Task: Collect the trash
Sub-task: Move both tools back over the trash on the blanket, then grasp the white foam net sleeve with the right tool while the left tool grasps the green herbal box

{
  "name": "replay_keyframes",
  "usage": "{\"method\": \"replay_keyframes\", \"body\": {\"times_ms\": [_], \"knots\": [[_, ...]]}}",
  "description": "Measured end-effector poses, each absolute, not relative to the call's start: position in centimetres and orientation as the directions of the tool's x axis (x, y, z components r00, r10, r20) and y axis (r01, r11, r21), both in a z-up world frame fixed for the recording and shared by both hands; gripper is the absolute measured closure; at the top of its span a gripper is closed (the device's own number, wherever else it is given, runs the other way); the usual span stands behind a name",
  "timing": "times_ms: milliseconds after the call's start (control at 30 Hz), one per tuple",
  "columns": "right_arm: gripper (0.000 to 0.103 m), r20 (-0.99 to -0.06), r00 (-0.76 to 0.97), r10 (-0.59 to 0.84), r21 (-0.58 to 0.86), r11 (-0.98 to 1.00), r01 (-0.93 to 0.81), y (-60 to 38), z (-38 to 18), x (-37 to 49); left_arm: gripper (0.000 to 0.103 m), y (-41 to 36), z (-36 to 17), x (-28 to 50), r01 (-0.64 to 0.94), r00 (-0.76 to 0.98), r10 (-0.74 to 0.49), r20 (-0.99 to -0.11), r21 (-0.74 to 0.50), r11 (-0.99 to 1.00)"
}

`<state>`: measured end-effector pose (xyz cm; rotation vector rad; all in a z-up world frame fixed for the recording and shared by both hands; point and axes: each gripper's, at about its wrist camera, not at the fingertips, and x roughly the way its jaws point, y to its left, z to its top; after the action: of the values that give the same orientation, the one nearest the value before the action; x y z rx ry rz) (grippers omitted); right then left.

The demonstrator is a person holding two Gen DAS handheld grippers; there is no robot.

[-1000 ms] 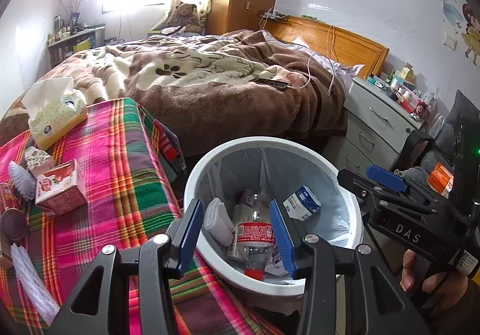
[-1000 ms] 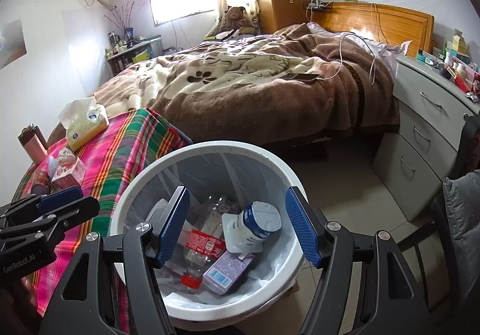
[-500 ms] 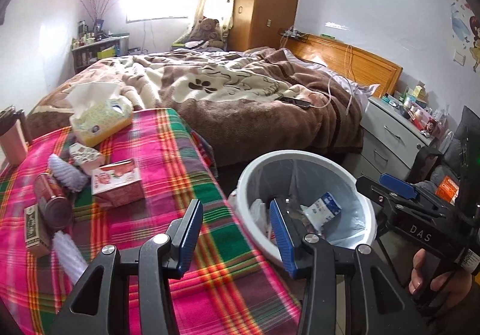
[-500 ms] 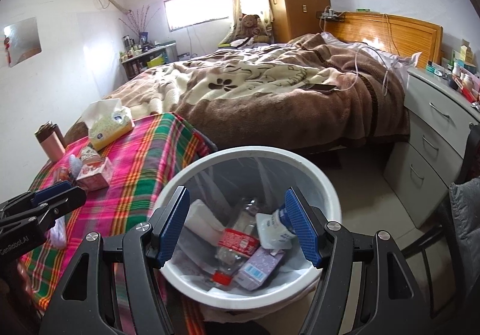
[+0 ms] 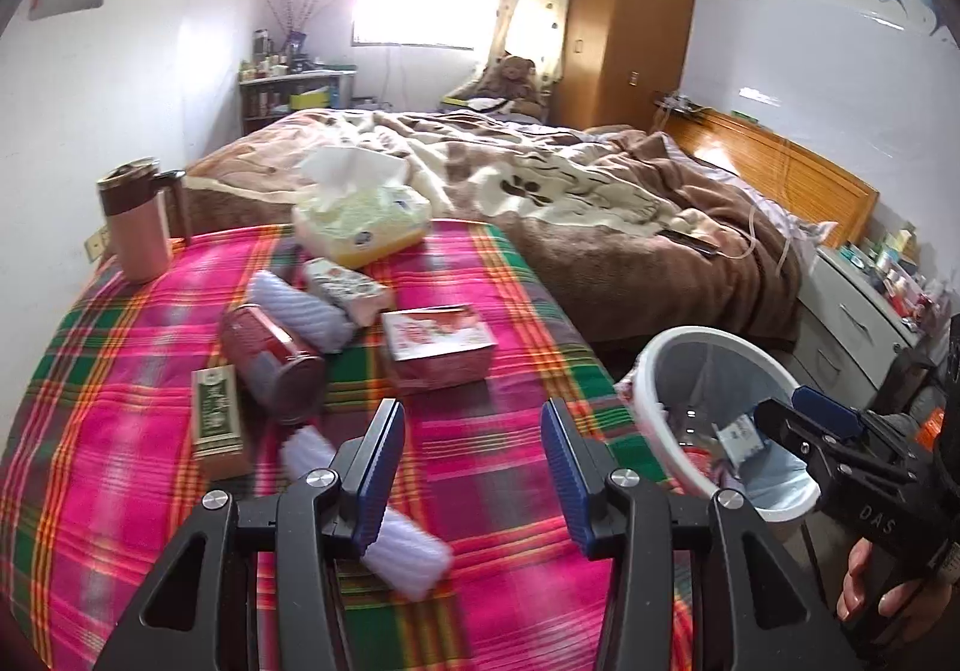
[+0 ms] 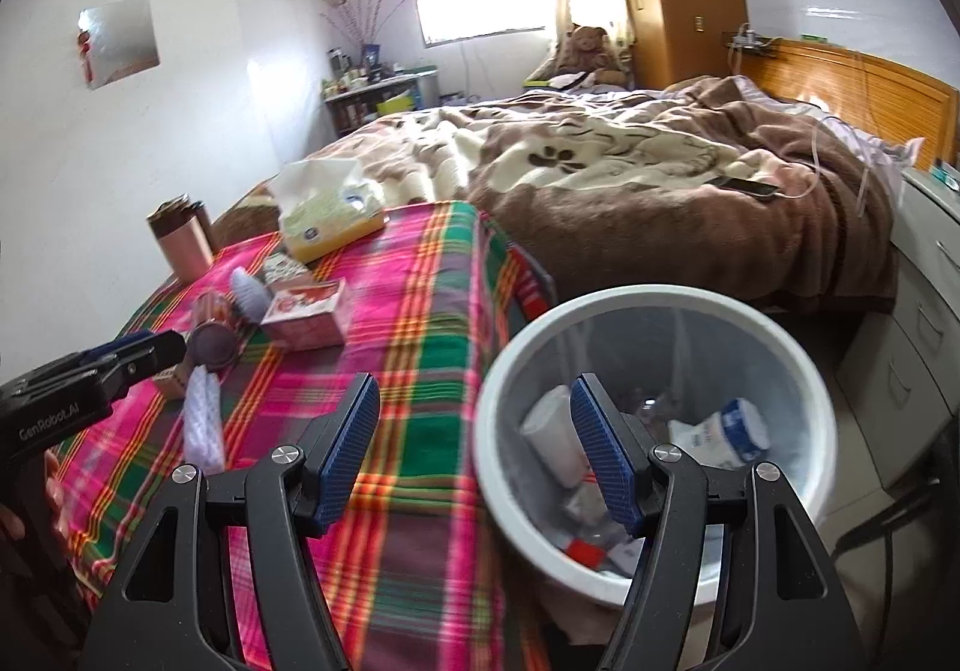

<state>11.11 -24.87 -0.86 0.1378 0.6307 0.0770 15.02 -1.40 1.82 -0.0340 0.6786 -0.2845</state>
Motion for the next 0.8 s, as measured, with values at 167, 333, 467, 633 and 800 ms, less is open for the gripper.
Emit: {"method": "replay_keyframes", "body": {"times_ms": [167, 333, 467, 633, 800], "knots": [[0.035, -0.589, 0.791, 0.164, 0.152, 0.984, -0.091, -22.2, -1.3, 11.5, 0.051, 1.9, 1.3, 15.2, 0.183, 0.752, -0.217, -0.622, -0.119, 0.976], [0.035, -0.603, 0.767, 0.217, 0.148, 0.976, -0.16, -19.5, -1.7, 12.0, 0.047, 5.1, 0.7, 15.8, 0.123, 0.755, -0.179, -0.631, -0.133, 0.984], [0.035, -0.616, 0.749, 0.246, 0.138, 0.969, -0.205, -17.6, -1.9, 12.3, 0.047, 7.3, 0.1, 16.2, 0.091, 0.752, -0.156, -0.641, -0.134, 0.987], [0.035, -0.634, 0.717, 0.289, 0.145, 0.956, -0.257, -15.3, -2.3, 12.6, 0.047, 9.1, -0.8, 17.2, 0.065, 0.74, -0.142, -0.658, -0.14, 0.988], [0.035, -0.659, 0.683, 0.315, 0.128, 0.942, -0.31, -13.0, -3.0, 13.0, 0.047, 10.5, -2.0, 18.2, 0.054, 0.718, -0.142, -0.682, -0.149, 0.987]]}}
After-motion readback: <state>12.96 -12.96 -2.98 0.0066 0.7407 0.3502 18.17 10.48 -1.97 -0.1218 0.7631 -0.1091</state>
